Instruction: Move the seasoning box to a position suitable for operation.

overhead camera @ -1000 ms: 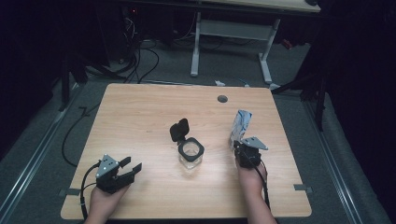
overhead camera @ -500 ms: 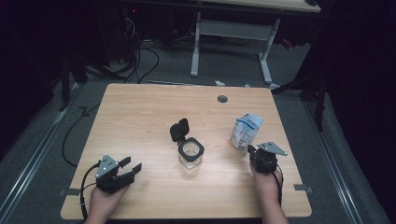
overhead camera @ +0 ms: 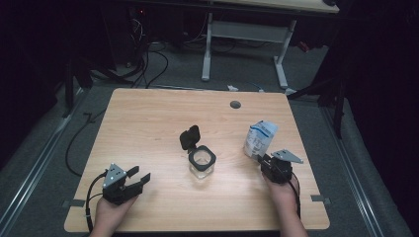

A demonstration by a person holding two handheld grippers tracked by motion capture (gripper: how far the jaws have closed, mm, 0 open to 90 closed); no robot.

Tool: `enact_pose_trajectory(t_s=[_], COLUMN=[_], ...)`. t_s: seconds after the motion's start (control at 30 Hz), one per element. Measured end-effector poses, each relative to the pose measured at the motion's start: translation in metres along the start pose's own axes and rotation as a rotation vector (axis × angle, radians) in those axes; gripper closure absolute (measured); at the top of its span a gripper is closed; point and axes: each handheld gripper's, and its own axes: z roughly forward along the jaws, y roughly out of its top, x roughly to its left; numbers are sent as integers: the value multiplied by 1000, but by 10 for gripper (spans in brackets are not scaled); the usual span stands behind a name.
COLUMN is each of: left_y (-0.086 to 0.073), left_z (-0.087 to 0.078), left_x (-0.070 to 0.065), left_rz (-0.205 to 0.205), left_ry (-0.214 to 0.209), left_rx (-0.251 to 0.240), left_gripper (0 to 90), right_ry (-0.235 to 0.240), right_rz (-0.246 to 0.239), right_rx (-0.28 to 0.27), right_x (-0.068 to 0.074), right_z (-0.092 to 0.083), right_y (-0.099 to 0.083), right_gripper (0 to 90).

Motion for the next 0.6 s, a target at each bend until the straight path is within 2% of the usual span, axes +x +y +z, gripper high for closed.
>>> enact_pose_trajectory(t_s=[0.07,0.23,0.33,0.47,0.6], left_y=[0,0,0,0,0], left_z=[1,0,0,0,0], left_x=[0,0,0,-1,-2], left_rz=[-1,0,-4,-2,2], left_ry=[-1,-1,-1,-3,-6], left_rx=[2,0,-3,-3,-1], left_gripper=[442,442,442,442,442], right_ry=[3,36,57,64,54], right_rz=[-11,-43,-33,-31,-54], right_rx=[-12,-16,-36,-55,-46], right_x=[0,11,17,24,29], right_z=[-1,-6,-13,-28,-31], right_y=[0,-2,-4,-8,-11], right_gripper=[895,900,900,900,900])
